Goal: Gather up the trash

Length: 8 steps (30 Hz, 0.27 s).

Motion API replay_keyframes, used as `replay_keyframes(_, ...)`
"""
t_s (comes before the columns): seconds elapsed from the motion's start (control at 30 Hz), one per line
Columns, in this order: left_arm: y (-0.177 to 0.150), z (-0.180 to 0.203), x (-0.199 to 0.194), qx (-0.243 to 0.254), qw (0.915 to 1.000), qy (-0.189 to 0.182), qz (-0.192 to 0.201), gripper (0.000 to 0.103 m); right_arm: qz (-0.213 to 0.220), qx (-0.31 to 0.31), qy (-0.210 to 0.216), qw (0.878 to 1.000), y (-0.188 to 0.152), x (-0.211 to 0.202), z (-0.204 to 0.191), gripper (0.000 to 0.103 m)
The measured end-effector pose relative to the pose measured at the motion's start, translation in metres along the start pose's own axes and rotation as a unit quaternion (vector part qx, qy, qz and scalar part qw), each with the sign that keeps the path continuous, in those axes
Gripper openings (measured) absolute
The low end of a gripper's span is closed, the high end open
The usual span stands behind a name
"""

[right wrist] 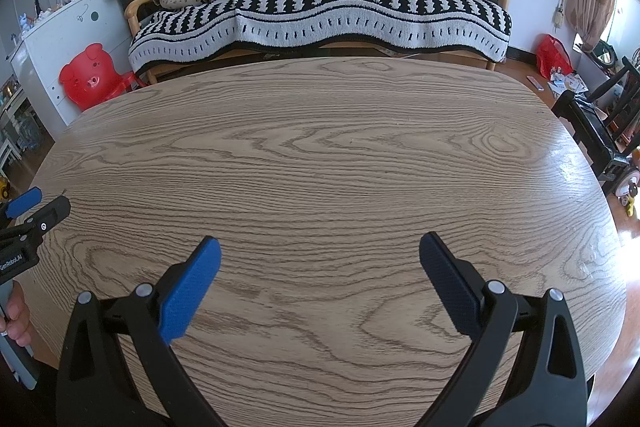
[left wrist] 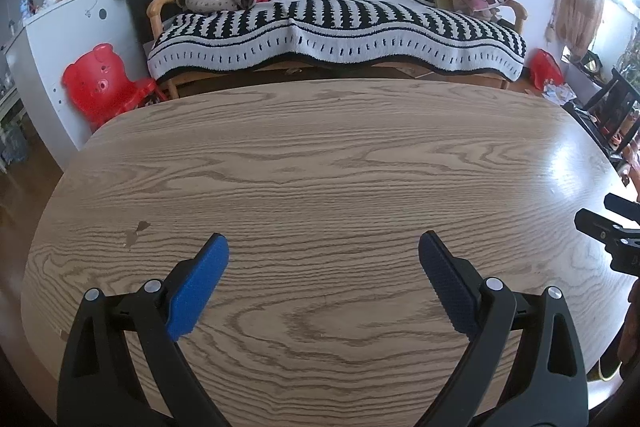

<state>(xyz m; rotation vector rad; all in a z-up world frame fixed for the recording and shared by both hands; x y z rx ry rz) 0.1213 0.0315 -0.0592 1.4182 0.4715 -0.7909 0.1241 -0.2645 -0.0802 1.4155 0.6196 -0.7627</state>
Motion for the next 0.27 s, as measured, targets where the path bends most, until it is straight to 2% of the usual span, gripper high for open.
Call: replay_keyframes(0.27,0.0008,-0.0037,0.0048,-0.021,0.9996,-0.013,-0.012,0.093,0.000,0.000,0.000,1.000,-0.0002,-0.0003,0.0005,0.096)
Point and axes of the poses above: each gripper's, at about its wrist camera, not at the fingertips, and x roughly the way its jaws point, z to its right, y to its top, the point moved 9 cm from there along x, roughly the way its jaws point, and after that the axes turned 12 degrees about -y, right-handed, at the moved point
